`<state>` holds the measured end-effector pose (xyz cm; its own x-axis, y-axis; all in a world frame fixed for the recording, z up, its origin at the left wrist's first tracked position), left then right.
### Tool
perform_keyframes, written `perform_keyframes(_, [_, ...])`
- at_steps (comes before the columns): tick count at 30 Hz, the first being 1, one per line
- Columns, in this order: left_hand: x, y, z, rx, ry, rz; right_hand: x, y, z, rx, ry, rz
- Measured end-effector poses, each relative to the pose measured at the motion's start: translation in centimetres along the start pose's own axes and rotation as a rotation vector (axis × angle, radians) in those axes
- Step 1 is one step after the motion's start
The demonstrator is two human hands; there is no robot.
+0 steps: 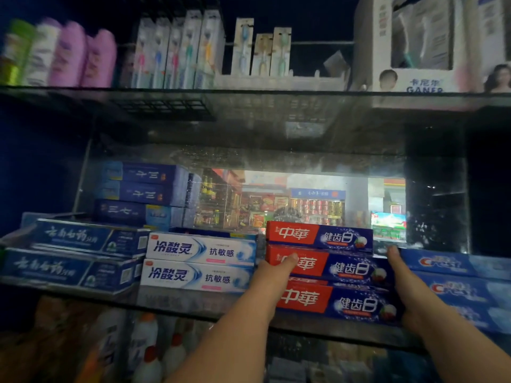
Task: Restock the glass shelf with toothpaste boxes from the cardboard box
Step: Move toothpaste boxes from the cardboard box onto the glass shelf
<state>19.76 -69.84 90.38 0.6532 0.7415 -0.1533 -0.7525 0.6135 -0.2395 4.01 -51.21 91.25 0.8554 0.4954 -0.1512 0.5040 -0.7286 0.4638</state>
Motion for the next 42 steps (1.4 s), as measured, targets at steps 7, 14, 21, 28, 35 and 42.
perform_keyframes(7, [-0.4,0.2,0.3,0.124,-0.008,-0.13,0.5,0.3,-0.2,-0.016,-0.006,0.012])
perform_keyframes(14, [-1.0,0.3,0.2,0.159,0.02,-0.132,0.5,0.1,0.1,-0.05,0.006,-0.068])
perform_keyframes(21, [-0.8,0.3,0.4,0.177,0.031,-0.119,0.3,0.2,-0.3,0.007,-0.012,-0.082])
perform_keyframes(28, [0.4,0.0,0.9,0.154,0.037,-0.105,0.6,0.2,-0.2,0.053,-0.01,-0.086])
perform_keyframes(35, [1.9,-0.8,1.2,0.128,0.038,0.046,2.6,0.2,-1.0,0.074,-0.072,0.003])
perform_keyframes(42, [8.1,-5.9,3.0,-0.256,0.336,0.373,9.1,4.1,-2.7,0.374,-0.528,-0.013])
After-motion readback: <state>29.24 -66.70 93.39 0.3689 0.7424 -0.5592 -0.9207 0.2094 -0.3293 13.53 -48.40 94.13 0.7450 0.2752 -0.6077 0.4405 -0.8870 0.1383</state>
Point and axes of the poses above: each hand's wrist, its own x-axis away from the middle knuckle, its own y-axis out of the palm, z = x × y, the point moved 6 cm from there along -x, towards the middle knuckle, and after that the axes turned 15 degrees about -x, right-handed, at the moved point
